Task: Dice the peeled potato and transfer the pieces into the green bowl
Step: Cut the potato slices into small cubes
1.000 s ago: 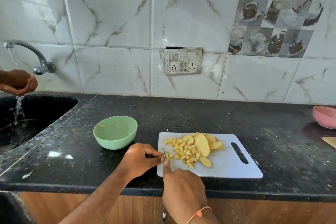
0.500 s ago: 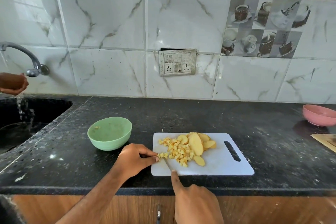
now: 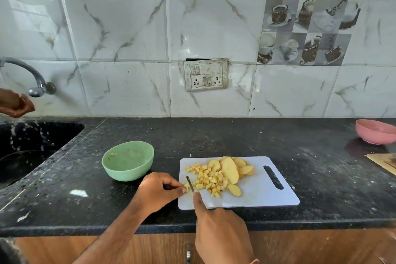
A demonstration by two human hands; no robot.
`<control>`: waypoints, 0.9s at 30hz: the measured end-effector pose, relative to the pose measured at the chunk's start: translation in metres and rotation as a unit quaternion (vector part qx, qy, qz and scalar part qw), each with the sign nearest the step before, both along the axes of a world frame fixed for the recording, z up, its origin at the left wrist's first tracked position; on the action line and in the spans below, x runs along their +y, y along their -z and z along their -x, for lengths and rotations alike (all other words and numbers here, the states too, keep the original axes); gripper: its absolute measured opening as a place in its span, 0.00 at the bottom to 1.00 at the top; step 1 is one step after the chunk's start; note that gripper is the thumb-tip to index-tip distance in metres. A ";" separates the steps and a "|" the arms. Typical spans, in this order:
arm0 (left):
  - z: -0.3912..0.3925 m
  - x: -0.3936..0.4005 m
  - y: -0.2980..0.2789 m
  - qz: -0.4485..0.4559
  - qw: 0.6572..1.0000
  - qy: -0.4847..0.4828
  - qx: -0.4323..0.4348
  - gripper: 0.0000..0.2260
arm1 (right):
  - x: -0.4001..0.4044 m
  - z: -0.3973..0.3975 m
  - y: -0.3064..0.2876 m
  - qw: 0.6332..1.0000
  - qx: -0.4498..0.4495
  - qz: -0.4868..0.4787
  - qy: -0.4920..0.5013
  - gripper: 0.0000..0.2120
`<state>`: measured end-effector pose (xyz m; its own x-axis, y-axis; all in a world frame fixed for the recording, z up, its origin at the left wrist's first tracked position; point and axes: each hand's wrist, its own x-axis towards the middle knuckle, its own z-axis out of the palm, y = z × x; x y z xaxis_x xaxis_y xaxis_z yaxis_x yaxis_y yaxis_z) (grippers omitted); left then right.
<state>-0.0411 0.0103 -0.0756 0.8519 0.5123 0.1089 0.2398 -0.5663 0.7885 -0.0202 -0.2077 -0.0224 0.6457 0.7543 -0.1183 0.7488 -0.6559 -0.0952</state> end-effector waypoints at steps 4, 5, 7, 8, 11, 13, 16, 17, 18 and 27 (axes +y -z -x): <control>0.000 0.001 0.000 -0.014 1.000 0.008 -0.006 0.03 | 0.004 0.002 0.004 0.999 -0.020 -0.023 -0.011 0.35; 0.000 0.001 0.001 -0.010 1.000 0.009 -0.009 0.03 | 0.004 0.003 0.005 0.999 -0.025 -0.026 -0.012 0.34; 0.000 0.001 0.002 -0.007 1.000 0.010 -0.011 0.04 | 0.006 0.003 0.006 0.999 -0.032 -0.027 -0.014 0.34; 0.001 0.001 0.002 -0.006 1.000 0.011 -0.011 0.03 | 0.007 0.003 0.006 0.999 -0.032 -0.025 -0.015 0.34; 0.000 0.003 0.003 -0.003 1.000 0.017 -0.019 0.04 | 0.011 0.003 0.005 0.999 -0.030 -0.022 -0.019 0.34; 0.001 0.003 0.003 -0.008 0.999 0.022 -0.022 0.04 | 0.013 0.003 0.004 0.999 -0.035 -0.022 -0.019 0.33; 0.001 0.004 0.003 -0.007 0.999 0.027 -0.023 0.04 | 0.016 0.004 0.003 0.998 -0.054 -0.029 -0.019 0.32; 0.001 0.004 0.003 -0.003 0.999 0.028 -0.024 0.04 | 0.017 0.004 0.004 0.998 -0.058 -0.032 -0.019 0.31; 0.001 0.004 0.003 0.001 0.999 0.027 -0.027 0.04 | 0.019 0.004 0.004 0.997 -0.061 -0.033 -0.019 0.31; 0.000 0.002 0.002 -0.007 1.000 0.020 -0.011 0.04 | 0.023 0.008 0.005 1.000 -0.022 -0.002 -0.015 0.32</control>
